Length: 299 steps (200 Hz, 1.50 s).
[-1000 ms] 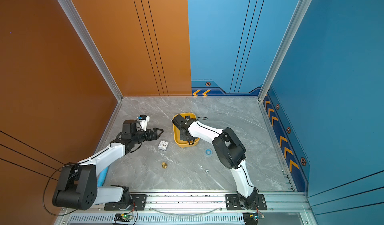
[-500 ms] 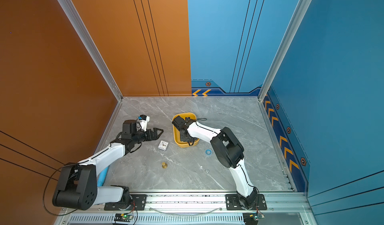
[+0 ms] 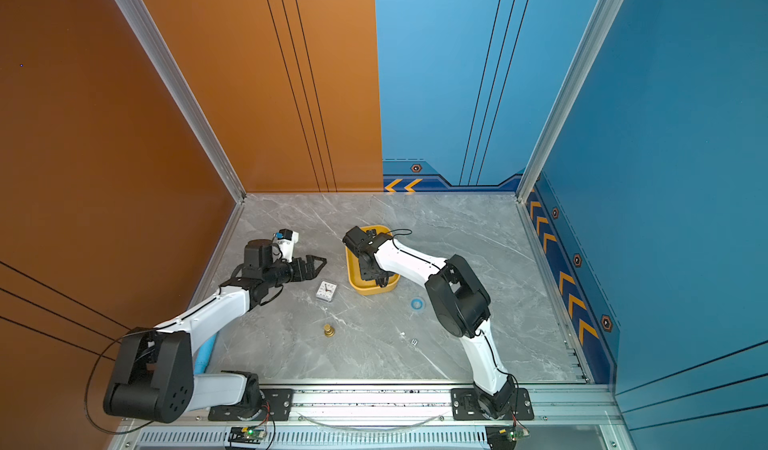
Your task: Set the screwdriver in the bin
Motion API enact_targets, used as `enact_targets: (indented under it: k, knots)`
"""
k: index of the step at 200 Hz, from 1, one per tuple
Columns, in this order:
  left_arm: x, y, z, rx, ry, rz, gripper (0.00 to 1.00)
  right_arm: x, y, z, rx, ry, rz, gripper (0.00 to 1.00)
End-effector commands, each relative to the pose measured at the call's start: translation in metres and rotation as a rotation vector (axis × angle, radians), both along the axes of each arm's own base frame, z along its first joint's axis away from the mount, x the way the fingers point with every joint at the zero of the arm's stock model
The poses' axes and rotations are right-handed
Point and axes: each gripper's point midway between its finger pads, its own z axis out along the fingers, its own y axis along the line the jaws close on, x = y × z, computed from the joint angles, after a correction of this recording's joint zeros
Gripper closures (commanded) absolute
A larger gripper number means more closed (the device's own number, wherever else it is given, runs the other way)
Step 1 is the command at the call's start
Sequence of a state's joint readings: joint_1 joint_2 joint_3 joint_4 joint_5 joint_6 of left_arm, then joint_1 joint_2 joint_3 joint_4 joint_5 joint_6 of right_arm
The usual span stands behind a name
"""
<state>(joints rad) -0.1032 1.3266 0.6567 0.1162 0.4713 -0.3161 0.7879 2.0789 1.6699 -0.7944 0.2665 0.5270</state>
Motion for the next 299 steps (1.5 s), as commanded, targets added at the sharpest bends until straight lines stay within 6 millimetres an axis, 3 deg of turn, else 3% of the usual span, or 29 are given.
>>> enact_targets:
  k: [1, 26, 48, 63, 68, 103, 135, 167, 230, 299]
  knots:
    - [0.000, 0.003, 0.005, 0.008, -0.020, 0.025, 0.02, 0.000, -0.028, 0.059, -0.203, -0.119, 0.140, 0.52]
    - [0.001, 0.009, 0.003, 0.051, -0.022, 0.039, 0.02, 0.001, -0.061, 0.083, -0.369, -0.189, 0.219, 0.52]
    - [0.004, 0.017, 0.006, 0.102, -0.047, 0.064, 0.02, 0.002, -0.093, 0.089, -0.413, -0.225, 0.227, 0.52]
    - [0.006, 0.023, 0.010, 0.137, -0.074, 0.088, 0.02, 0.002, -0.110, 0.093, -0.355, -0.267, 0.210, 0.52]
    - [0.007, 0.025, 0.012, 0.151, -0.085, 0.093, 0.02, 0.006, -0.125, 0.093, -0.334, -0.277, 0.177, 0.52]
    - [0.010, 0.041, 0.023, 0.260, -0.165, 0.144, 0.02, 0.010, -0.179, 0.104, -0.117, -0.473, 0.056, 0.52]
    - [0.011, 0.064, 0.028, 0.362, -0.268, 0.231, 0.02, 0.001, -0.224, 0.111, 0.028, -0.690, -0.025, 0.49]
    - [0.008, 0.084, 0.028, 0.483, -0.327, 0.270, 0.02, -0.012, -0.266, 0.101, 0.072, -0.741, -0.155, 0.48]
    - [0.008, 0.091, 0.023, 0.479, -0.435, 0.289, 0.02, -0.012, -0.288, 0.074, 0.158, -0.785, -0.223, 0.49]
    - [0.011, 0.097, -0.005, 0.495, -0.417, 0.287, 0.02, 0.005, -0.300, 0.054, 0.123, -0.801, -0.242, 0.49]
